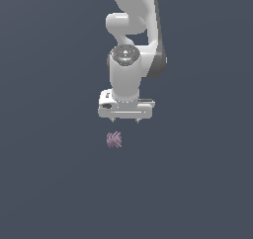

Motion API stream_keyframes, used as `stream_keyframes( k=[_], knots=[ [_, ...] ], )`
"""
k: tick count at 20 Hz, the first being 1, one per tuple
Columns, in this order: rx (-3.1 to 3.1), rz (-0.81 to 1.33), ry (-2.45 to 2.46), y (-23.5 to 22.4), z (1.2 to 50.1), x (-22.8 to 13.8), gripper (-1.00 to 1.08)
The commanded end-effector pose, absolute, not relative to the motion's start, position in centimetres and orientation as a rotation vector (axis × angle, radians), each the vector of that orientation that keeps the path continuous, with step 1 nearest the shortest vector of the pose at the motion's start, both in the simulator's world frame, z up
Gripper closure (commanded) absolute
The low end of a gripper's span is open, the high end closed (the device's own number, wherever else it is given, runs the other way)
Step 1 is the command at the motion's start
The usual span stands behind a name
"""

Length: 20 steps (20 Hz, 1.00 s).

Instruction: Pick up the object and move it to a goal position.

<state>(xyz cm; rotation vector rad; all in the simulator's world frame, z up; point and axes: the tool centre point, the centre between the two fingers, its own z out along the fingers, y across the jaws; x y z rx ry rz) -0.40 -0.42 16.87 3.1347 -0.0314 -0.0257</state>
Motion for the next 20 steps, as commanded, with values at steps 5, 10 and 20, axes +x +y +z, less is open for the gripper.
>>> stream_keyframes(
  k=[5,10,20],
  knots=[
    [3.132,-0.006,-0.007,-0.3,17.3,0.0,-0.92],
    [3.124,0.041,0.060,0.1,18.4,0.7,-0.92],
    [3.127,0.040,0.008,0.0,18.2,0.8,-0.92]
  ],
)
